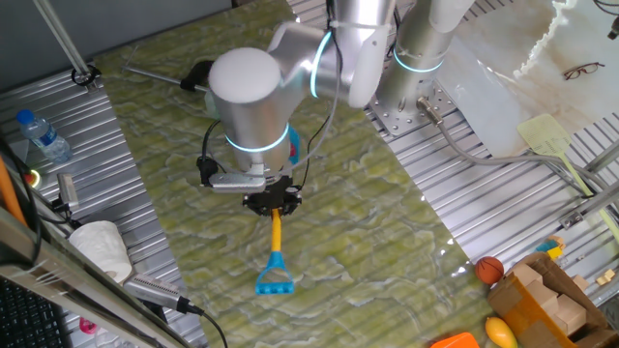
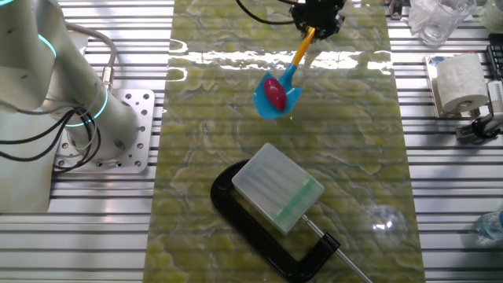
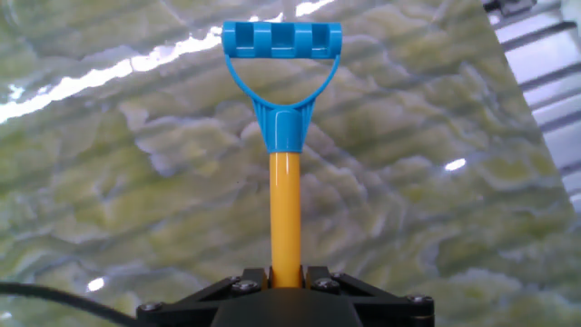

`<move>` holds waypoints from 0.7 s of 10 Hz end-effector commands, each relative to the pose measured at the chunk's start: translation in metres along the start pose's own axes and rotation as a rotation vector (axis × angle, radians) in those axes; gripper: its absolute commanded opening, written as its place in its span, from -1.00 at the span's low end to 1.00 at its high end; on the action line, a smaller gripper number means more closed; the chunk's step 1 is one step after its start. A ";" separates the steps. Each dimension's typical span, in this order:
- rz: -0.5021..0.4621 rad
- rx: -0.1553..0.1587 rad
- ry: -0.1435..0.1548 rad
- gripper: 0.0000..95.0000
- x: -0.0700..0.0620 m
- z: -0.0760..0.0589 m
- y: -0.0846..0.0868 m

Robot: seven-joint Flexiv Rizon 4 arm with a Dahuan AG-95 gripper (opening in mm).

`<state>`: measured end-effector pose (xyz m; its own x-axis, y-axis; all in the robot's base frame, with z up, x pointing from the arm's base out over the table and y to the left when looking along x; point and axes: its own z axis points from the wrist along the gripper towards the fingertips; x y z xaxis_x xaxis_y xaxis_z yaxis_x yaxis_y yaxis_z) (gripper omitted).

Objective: Use a shovel to scoop up an object

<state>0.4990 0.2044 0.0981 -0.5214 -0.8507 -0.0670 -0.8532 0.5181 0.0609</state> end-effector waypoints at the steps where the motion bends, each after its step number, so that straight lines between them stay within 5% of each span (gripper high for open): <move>1: 0.125 0.007 0.006 -1.00 -0.001 -0.001 0.000; 7: 0.424 0.059 -0.022 -1.00 0.004 -0.005 0.002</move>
<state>0.4967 0.2040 0.1018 -0.7771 -0.6265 -0.0594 -0.6291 0.7758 0.0483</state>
